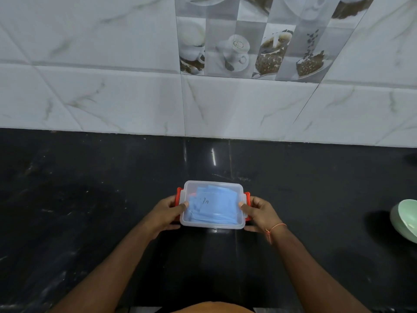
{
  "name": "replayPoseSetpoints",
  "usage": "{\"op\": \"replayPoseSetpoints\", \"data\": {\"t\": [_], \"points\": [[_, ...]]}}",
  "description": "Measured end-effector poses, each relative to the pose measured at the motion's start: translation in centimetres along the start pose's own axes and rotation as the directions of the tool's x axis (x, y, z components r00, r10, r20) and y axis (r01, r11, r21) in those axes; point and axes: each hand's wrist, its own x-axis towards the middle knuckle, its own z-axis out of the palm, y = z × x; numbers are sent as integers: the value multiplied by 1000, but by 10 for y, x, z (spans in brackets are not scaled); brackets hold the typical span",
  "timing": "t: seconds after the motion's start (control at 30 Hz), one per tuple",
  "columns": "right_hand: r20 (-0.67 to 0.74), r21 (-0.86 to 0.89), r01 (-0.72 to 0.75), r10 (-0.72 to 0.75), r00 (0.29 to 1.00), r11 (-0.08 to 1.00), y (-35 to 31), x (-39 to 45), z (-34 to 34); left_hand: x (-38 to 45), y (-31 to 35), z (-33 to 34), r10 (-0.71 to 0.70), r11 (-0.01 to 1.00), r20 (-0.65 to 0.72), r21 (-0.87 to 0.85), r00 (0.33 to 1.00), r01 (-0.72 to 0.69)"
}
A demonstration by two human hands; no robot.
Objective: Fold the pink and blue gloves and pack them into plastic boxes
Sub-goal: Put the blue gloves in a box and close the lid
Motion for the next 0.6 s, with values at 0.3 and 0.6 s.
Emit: {"op": "replayPoseSetpoints", "data": {"t": [0.3, 0.6], "points": [[-155, -387, 184, -261, 953, 904, 7, -5, 25, -1, -13, 28, 195, 937, -119, 314, 973, -150], [-102, -774, 169, -384, 918, 611, 10, -14, 28, 0, -23, 32, 279, 812, -138, 562, 950, -157]]}}
